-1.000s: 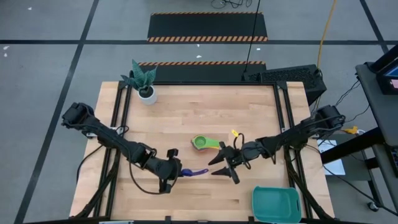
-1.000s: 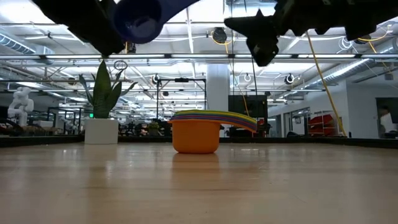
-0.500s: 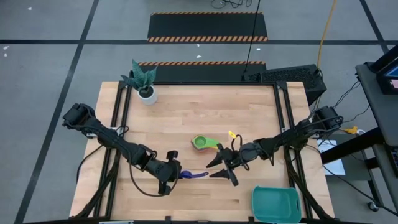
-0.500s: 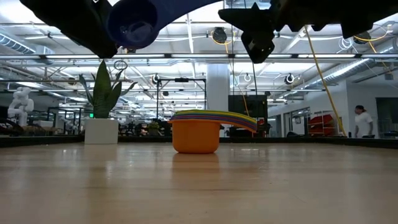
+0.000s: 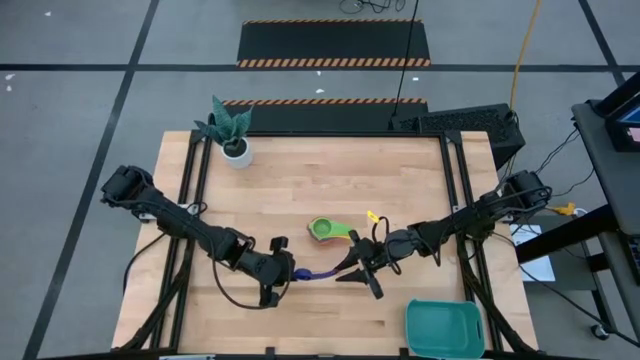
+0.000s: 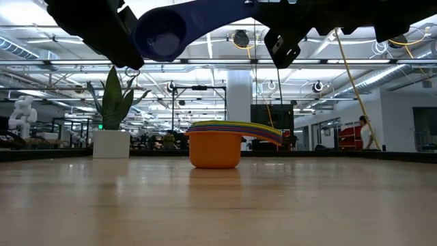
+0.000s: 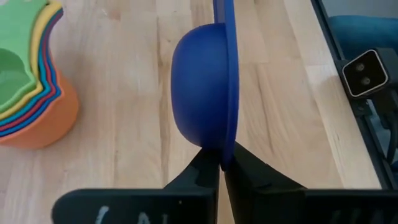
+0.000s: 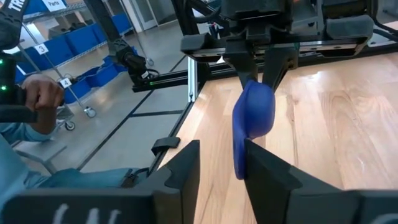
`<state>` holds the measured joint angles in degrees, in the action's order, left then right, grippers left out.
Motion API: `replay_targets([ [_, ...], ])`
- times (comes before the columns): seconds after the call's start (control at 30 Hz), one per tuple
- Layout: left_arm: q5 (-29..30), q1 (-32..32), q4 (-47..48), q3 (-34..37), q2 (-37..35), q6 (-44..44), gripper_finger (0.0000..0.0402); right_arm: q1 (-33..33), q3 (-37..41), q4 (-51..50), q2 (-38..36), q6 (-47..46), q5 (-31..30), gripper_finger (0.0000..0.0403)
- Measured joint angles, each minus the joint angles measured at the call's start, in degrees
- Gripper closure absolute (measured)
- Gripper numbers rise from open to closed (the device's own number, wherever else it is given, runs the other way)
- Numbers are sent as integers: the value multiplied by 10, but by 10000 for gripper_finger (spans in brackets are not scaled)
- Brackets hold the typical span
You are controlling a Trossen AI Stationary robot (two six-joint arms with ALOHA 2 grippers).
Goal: Nest measuring cups in basket
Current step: Stack the dark blue measuring cup on top of the green measuring cup
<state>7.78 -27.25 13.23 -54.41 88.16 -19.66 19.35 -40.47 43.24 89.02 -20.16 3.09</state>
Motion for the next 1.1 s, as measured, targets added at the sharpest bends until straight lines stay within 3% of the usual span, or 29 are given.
replay_targets([
  [0.2, 0, 11, -3, 0, 0, 5, 390, -9, 0, -13, 0, 2, -2, 327],
  [0.4, 8, 14, -3, 0, 0, 7, 380, -23, 0, -32, 0, 3, -3, 395],
  [0.5, 27, 11, -6, 0, 0, -18, 373, -28, 0, -28, -2, 3, -5, 394],
  [0.77, 65, 8, 1, 0, -2, -18, 259, -52, 1, -35, -22, 14, 12, 401],
  [0.93, 109, 13, 82, 0, -20, -21, 188, -64, 7, -83, -67, 13, 8, 402],
  [1.1, 145, 13, 186, 0, -46, -47, 153, -58, 38, -88, -113, -7, -45, 402],
])
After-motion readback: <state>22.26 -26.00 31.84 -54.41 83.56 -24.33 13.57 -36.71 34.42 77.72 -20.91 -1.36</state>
